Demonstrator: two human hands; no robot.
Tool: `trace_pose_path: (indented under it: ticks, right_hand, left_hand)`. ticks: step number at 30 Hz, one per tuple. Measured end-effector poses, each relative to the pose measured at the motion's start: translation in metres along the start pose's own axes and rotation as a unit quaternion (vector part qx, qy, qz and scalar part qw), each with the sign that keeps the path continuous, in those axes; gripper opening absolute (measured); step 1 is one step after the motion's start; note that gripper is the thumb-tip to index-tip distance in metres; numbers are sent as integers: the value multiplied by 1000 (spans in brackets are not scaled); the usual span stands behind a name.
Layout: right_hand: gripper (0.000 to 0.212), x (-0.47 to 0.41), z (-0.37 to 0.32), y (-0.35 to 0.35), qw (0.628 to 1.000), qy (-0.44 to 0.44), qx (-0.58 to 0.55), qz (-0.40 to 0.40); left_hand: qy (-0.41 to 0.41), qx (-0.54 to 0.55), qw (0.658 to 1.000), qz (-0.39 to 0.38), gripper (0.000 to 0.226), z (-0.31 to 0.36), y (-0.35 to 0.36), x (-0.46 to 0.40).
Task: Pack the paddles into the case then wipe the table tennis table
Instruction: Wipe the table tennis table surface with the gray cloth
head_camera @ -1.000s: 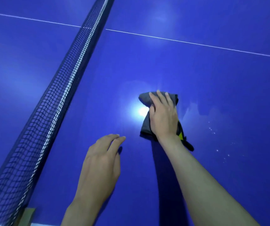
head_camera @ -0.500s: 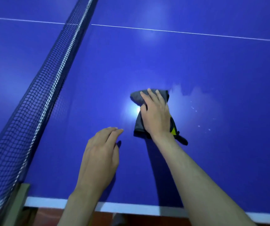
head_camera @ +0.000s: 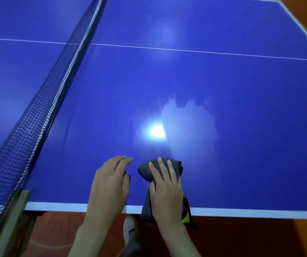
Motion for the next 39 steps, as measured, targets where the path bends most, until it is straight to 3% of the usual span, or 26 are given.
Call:
trace_pose_path:
  ticks: [10, 16, 22, 29, 34, 39]
  right_hand:
    - [48, -191, -7, 15, 998, 38, -41, 43]
    - [49, -302, -7, 16, 995, 82, -58, 26]
    - [52, -362, -1, 15, 996, 39, -78, 0]
    - [51, -308, 12, 6, 997, 33, -75, -9]
    - [51, -199, 43, -8, 998, 39, -48, 22]
    - [54, -78, 73, -23, 998, 47, -30, 28]
  left_hand:
    - [1, 34, 999, 19, 43, -20, 28, -67]
    - [17, 43, 999, 19, 42, -32, 43, -111]
    - [28, 44, 999, -9, 42, -32, 48, -130]
    - [26, 28, 999, -11, 34, -11, 45, -105]
    - [56, 11, 998, -22, 34, 8, 46, -72]
    - [27, 11, 999, -17, 34, 26, 39, -44]
Point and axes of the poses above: each hand's wrist, its own x-axis away from the middle knuckle, its own y-axis out of the palm, z = x × y, the point moved 5 cm from there along -x, towards the middle knuckle, and after that the axes turned 9 degrees about y, right-handed, at the moved point
